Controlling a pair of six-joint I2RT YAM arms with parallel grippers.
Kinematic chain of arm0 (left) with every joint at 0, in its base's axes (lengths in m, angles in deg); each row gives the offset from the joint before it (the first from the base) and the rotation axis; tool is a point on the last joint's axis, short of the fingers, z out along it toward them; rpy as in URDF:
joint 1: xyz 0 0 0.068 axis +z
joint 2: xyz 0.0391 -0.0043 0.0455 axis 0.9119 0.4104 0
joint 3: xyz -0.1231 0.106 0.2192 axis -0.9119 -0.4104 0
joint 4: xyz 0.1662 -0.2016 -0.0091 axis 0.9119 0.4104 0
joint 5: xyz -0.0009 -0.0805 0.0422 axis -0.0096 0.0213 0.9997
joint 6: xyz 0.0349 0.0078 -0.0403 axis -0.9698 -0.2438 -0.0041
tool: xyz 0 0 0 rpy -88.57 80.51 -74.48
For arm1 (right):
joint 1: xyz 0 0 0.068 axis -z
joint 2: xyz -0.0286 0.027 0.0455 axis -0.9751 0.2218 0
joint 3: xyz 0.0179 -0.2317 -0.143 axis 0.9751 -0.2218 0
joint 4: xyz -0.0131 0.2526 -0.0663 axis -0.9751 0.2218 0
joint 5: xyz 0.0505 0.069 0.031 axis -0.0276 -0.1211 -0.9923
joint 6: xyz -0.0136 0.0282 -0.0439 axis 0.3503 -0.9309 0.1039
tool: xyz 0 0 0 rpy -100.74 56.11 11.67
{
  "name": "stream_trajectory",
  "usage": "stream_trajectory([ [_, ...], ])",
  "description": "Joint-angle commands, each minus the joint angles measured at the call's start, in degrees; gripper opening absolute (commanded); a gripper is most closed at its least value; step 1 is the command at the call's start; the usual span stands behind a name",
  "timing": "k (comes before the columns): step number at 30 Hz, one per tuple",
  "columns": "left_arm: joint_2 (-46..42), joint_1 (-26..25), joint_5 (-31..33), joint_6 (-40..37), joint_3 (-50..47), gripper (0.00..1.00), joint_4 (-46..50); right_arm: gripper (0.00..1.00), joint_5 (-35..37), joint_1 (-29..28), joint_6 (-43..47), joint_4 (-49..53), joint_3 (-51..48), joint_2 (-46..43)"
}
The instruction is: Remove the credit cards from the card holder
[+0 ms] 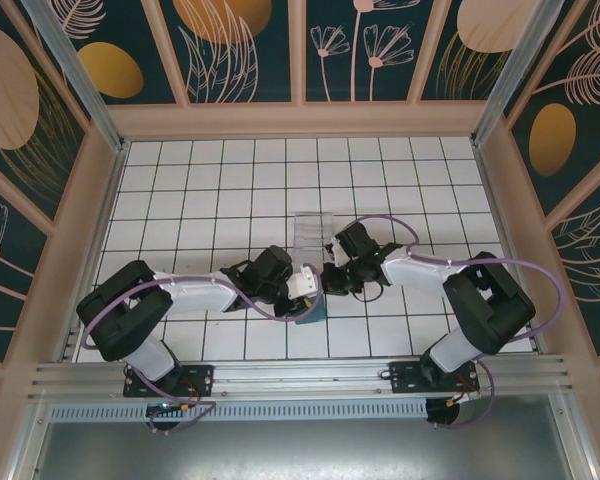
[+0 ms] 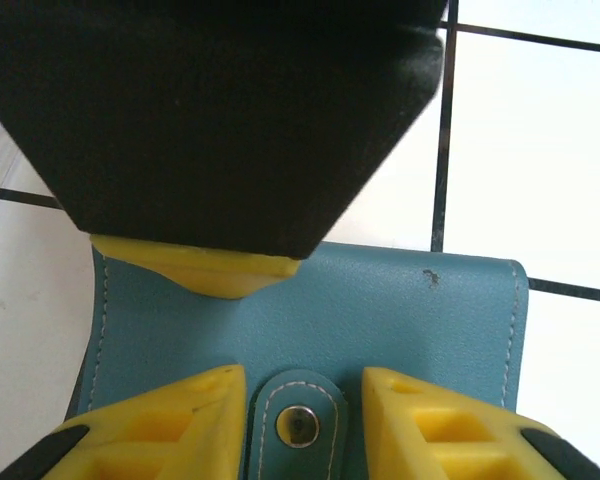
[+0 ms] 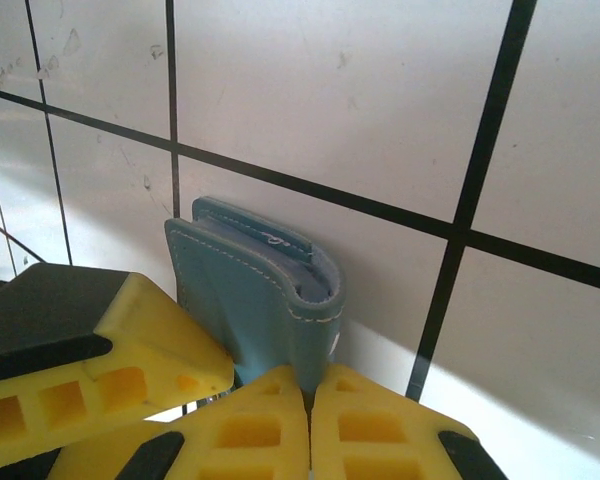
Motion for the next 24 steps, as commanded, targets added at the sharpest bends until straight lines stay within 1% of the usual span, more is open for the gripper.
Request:
stream_trajectory([
  [1, 1.71, -0.01, -1.33, 0.24, 0.65, 0.30, 3.72, 0.07, -0.84, 0.13, 1.04, 1.11, 0.35, -2.21],
  [5, 1.22, 0.05, -0.78, 0.18, 0.76, 0.24, 3.72, 0.07, -0.58, 0.14, 0.73, 0.94, 0.28, -2.18],
  [14, -1.75, 0.07, 1.92, 0.37, 0.04, 0.16, 3.00, 0.06, 1.43, 1.14, -0.36, 1.19, -0.91, -2.75],
  [19, -3.90, 0.01, 4.18, 1.11, -0.70, 0.16, 1.86, 0.06, 2.13, 1.82, -0.46, 1.45, -1.44, -3.04],
  [24, -6.62, 0.07, 7.31, 3.50, -2.12, 0.17, 0.32, 0.06, 2.84, 2.34, -0.81, 1.55, -1.97, -3.56],
])
